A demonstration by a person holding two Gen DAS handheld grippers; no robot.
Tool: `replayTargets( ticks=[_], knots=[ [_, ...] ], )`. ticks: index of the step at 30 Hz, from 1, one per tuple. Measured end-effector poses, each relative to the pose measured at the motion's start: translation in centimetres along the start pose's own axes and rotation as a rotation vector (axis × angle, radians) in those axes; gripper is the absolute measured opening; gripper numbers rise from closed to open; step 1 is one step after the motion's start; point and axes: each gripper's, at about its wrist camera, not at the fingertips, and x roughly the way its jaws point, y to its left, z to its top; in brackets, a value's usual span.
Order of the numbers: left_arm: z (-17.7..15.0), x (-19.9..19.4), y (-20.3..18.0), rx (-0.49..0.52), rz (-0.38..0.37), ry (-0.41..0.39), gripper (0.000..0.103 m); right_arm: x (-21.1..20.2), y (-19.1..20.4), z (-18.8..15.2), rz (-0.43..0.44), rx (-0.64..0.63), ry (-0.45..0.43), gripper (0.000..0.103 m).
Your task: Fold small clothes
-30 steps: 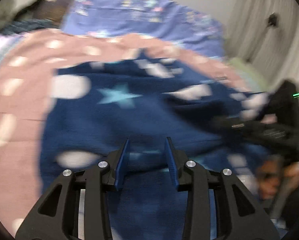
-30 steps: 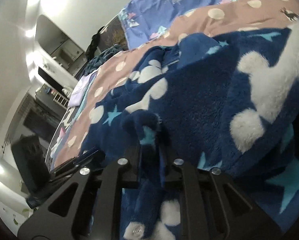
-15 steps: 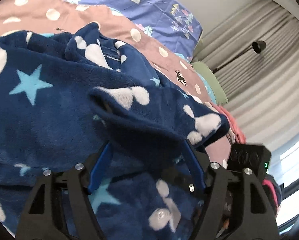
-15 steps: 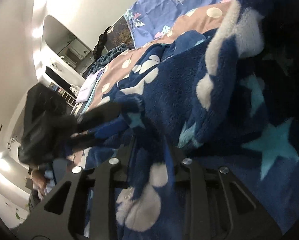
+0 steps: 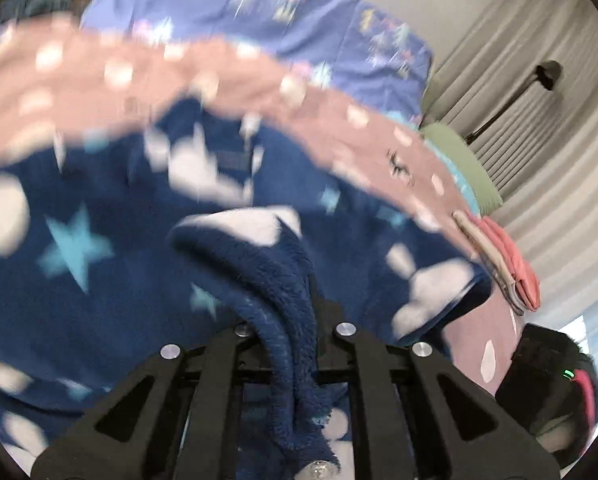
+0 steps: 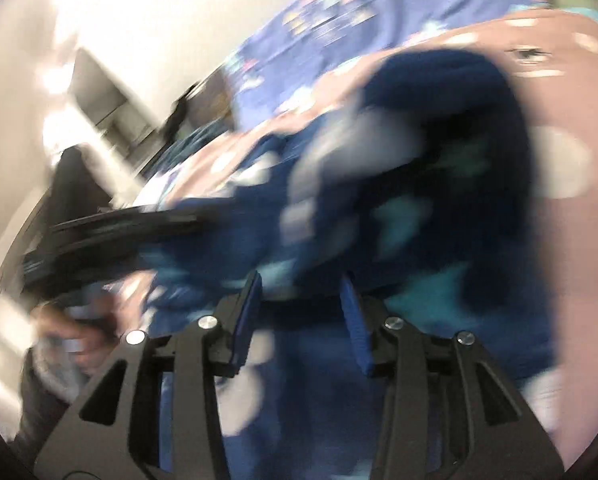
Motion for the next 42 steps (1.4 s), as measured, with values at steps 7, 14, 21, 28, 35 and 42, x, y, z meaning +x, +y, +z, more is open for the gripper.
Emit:
replayTargets(
  ticks=[7, 14, 21, 28, 35, 42],
  knots=[
    [4.4, -6.7, -2.0, 0.123, 0.054, -0.135, 0.009, 0.3, -1.6, 0.1, 0.007, 0.063, -0.024, 0.024],
    [4.9, -10.6, 3.3, 0.048, 0.149, -0.185, 0.009, 1.5, -2.6, -0.1, -0.11, 0.098, 0.042, 0.011],
    [2.1, -6.7, 11.5, -0.038, 0.475, -0.084, 0.036, 1.5, -2.4, -0.2, -0.115, 0.088, 0.045, 0.012],
    [-0.3, -6.2, 12.5, -0.045, 0.403, -0.095, 0.036, 1.4, -1.5, -0.1, -0.158, 0.047, 0.045, 0.013],
    [-4.1, 0.0, 8.2, 0.21, 0.426, -0.013, 0.04, 0.6, 6.4, 0.3, -0.142, -0.268, 0.086, 0.015],
    [-4.7, 0.6, 7.6, 0.275, 0.472, -0.048, 0.043, 5.3, 2.1, 2.8, -0.427, -0.294, 0.114, 0.021]
  ],
)
